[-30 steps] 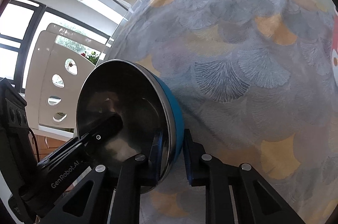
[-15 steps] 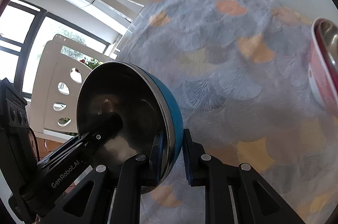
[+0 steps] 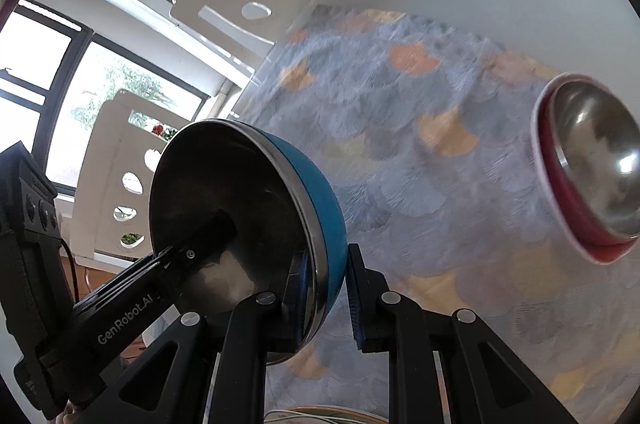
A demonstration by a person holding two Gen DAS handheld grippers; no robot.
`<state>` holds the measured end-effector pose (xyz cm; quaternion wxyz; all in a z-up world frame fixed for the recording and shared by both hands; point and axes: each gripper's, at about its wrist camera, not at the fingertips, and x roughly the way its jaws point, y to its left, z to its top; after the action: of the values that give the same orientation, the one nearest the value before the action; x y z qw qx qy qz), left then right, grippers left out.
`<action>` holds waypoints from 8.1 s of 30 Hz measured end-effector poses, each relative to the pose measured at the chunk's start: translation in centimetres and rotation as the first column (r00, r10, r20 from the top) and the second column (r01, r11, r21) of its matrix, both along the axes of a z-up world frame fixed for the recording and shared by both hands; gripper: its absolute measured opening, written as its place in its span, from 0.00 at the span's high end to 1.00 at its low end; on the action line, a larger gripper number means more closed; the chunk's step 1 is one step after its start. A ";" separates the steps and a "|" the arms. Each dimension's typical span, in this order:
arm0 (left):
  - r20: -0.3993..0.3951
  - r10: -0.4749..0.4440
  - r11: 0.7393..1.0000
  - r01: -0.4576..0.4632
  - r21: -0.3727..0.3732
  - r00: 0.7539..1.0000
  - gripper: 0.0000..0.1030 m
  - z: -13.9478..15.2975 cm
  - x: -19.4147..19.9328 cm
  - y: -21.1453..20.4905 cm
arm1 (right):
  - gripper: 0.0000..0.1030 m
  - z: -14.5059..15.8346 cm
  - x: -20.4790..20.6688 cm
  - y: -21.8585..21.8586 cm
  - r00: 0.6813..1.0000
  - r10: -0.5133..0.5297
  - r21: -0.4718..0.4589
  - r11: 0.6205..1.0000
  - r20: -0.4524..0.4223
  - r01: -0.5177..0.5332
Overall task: Organize plates and bowls
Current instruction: 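Lift the blue bowl with the left tool and carry it over the nested bowls, then lower the blue bowl into the nested bowls and open the left tool, then close the left tool on the rim of the three nested bowls, then lift the nested bowl stack with the left tool and carry it, then move the held bowl stack over the white floral plate stack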
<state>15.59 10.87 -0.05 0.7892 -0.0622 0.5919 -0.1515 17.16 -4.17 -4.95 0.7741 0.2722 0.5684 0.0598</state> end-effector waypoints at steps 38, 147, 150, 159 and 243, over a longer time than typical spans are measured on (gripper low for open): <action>0.032 -0.325 0.946 0.325 -0.009 0.945 0.85 -0.2 -0.6 -22.8 | 0.84 0.3 -7.1 -20.3 0.938 -0.347 -0.003 0.938 0.005 0.347; 0.017 -0.224 0.966 0.224 -0.131 0.974 0.63 3.5 -3.9 -11.3 | 0.63 3.3 -9.4 -13.2 0.954 -0.299 0.169 0.943 0.040 0.288; 0.025 -0.214 0.968 0.216 -0.129 0.976 0.63 4.4 -5.0 -9.8 | 0.63 4.2 -10.6 -11.7 0.959 -0.279 0.160 0.950 0.041 0.270; 0.034 -0.199 0.969 0.202 -0.141 0.979 0.63 5.8 -9.2 -5.7 | 0.63 6.0 -14.7 -7.9 0.966 -0.255 0.189 0.951 0.037 0.243; -0.114 -0.269 0.962 0.261 -0.083 0.956 0.59 -3.6 -20.3 4.9 | 0.63 -0.5 -25.5 4.5 0.977 -0.114 0.099 0.986 -0.182 0.133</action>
<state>-4.69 15.73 -3.65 0.7209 -0.0178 0.6374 -0.2714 -8.32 0.33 -5.42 0.7071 0.3536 0.6121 0.0188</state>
